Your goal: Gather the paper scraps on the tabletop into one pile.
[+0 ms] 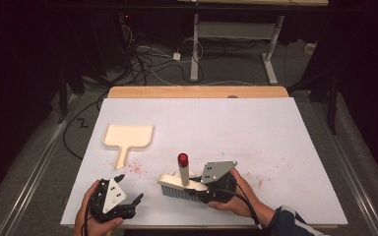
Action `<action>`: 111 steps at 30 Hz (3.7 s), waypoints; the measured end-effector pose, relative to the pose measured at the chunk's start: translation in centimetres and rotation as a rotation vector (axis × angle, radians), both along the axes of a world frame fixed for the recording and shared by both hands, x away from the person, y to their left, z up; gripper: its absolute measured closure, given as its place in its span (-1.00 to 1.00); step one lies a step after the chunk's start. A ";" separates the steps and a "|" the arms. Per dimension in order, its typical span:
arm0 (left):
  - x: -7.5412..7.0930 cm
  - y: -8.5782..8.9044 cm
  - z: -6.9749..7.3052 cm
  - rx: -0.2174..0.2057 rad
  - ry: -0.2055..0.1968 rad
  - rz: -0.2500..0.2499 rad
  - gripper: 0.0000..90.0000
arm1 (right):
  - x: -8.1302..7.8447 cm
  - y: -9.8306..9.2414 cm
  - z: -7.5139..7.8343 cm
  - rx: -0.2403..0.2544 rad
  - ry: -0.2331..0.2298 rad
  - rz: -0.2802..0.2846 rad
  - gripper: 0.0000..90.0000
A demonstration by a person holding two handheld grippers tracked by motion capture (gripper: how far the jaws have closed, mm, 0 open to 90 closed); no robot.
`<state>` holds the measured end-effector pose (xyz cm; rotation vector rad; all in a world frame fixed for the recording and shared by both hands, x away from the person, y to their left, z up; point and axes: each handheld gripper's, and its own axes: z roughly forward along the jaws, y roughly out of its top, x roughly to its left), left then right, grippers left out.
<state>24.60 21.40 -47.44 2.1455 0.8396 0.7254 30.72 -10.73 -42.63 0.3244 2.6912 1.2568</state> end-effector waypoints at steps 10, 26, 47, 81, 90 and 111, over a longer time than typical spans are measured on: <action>-0.5 -0.4 0.0 0.029 -0.010 -0.019 -0.63 | -0.2 -0.4 0.3 -0.035 -0.020 -0.056 0.52; -0.6 -0.4 0.1 0.022 0.005 -0.011 -0.63 | 0.0 -1.9 3.4 0.053 -0.023 -0.109 0.52; -0.1 -1.3 0.0 0.040 0.000 -0.048 -0.63 | 1.0 -5.8 5.8 0.035 -0.097 -0.283 0.52; -0.2 -1.6 -0.3 0.058 0.016 -0.072 -0.63 | -0.4 -4.5 -0.5 -0.039 -0.174 -0.470 0.52; -0.1 -1.6 -0.2 0.058 0.016 -0.072 -0.63 | 0.4 -6.2 1.2 0.033 -0.173 -0.506 0.52; 0.0 -2.1 1.2 0.034 -0.044 -0.044 -0.63 | 1.5 -6.4 0.5 0.004 -0.085 -0.506 0.52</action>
